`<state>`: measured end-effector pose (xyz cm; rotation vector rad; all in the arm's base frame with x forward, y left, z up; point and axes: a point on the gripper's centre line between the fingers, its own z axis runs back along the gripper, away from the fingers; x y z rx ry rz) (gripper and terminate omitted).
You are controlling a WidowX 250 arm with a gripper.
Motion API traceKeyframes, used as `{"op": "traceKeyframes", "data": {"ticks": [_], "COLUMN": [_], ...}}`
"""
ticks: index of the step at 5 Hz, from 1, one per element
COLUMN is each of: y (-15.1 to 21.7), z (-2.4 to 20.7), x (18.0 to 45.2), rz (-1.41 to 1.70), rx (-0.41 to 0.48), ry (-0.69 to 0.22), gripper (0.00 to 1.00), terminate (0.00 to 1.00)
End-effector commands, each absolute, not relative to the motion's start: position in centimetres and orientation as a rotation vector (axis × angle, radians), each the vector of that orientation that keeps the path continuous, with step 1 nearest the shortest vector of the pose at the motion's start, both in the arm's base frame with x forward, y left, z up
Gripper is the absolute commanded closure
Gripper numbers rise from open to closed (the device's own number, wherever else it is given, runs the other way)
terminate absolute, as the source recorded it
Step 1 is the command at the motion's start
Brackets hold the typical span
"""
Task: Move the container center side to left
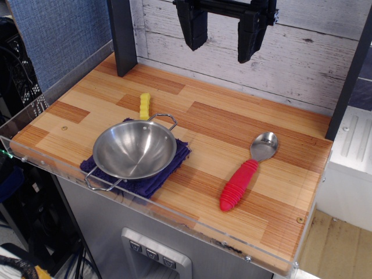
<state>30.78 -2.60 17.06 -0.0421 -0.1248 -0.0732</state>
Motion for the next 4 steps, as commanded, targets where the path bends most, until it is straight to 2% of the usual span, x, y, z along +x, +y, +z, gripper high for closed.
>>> {"op": "traceKeyframes", "data": {"ticks": [1, 3, 4], "y": [-2.6, -0.6, 0.8], "z": [17.1, 14.5, 11.7], "x": [30.8, 28.1, 26.8], "rz": [-0.073, -0.080, -0.069], "rx": [-0.042, -0.030, 0.007], "ry": [-0.125, -0.084, -0.031], "gripper": [0.00, 0.00, 0.00], "terminate": [0.00, 0.00, 0.00]}}
